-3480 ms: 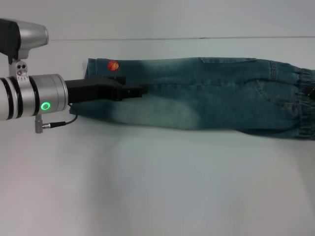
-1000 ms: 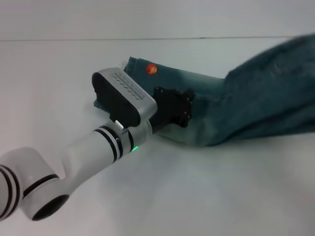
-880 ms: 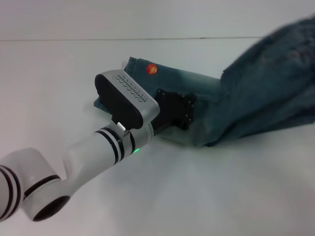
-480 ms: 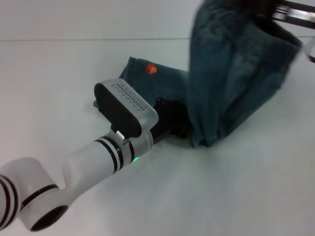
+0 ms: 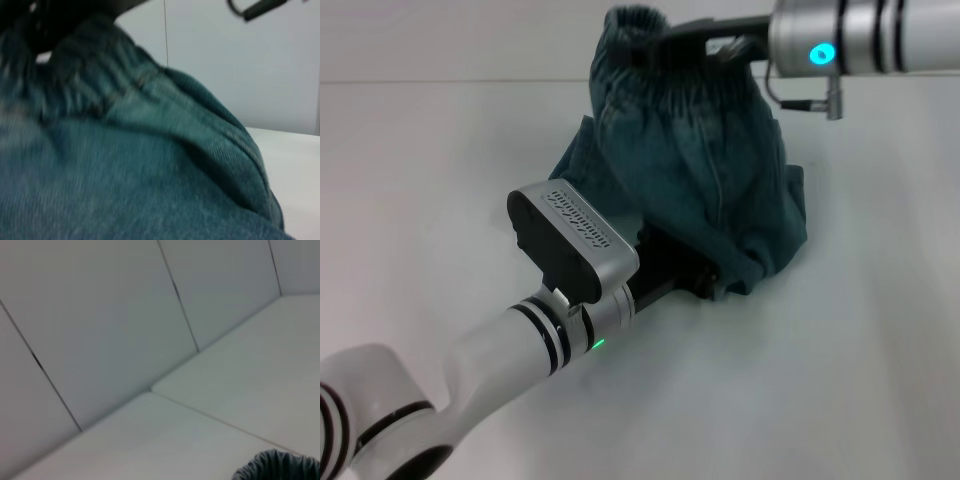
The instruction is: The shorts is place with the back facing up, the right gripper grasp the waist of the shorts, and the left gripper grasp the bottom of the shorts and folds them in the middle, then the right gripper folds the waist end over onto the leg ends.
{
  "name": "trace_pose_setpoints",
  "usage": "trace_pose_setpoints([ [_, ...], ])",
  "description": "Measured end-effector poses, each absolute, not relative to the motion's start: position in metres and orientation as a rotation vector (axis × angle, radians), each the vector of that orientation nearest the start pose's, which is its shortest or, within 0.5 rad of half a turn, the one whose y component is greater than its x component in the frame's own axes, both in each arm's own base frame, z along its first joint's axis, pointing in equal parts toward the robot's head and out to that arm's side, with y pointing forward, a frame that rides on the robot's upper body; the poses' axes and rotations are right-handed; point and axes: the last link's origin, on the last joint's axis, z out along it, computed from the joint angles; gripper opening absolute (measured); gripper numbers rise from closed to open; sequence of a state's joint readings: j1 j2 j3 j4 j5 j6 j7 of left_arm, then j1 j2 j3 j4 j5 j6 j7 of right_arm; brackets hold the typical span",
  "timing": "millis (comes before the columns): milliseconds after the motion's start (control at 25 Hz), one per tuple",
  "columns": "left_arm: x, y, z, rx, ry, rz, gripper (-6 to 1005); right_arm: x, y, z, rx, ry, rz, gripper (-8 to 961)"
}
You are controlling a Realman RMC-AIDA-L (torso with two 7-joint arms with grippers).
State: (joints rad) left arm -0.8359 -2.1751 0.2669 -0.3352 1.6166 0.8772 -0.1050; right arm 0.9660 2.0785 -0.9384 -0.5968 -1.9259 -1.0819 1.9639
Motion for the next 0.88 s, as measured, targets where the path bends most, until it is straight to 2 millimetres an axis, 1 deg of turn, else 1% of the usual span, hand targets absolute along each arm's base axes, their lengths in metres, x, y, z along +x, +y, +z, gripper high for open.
trace_pose_setpoints([
  [80,-0.193,0.325,-0.173,-2.402,-0.382,-0.620,23,0.111,0.454,-0.039,-2.599,0.864,0.584,118],
  [240,-0.204,0.321,-0.171,-2.367,-0.434,-0.615,23,0.112,0.456,-0.046,-2.582,0.849,0.543,158],
  [320,-0.208,0.322,-0.169,-2.349,-0.454,-0.607,24,0.113,0.456,-0.045,-2.573,0.851,0.545,178],
  [400,-0.211,0.322,-0.168,-2.337,-0.466,-0.603,24,0.119,0.456,-0.042,-2.552,0.868,0.563,198],
  [440,-0.219,0.323,-0.164,-2.310,-0.496,-0.586,29,0.119,0.456,-0.042,-2.552,0.868,0.563,208],
  [640,-0.233,0.324,-0.158,-2.263,-0.536,-0.559,52,0.126,0.449,-0.033,-2.551,0.880,0.630,258],
  [760,-0.244,0.325,-0.150,-2.207,-0.563,-0.558,66,0.130,0.444,-0.024,-2.538,0.882,0.692,493],
  [840,-0.250,0.326,-0.145,-2.174,-0.575,-0.555,76,0.134,0.441,-0.016,-2.518,0.888,0.745,566],
  [880,-0.257,0.325,-0.141,-2.144,-0.590,-0.551,80,0.136,0.440,-0.013,-2.510,0.892,0.766,602],
])
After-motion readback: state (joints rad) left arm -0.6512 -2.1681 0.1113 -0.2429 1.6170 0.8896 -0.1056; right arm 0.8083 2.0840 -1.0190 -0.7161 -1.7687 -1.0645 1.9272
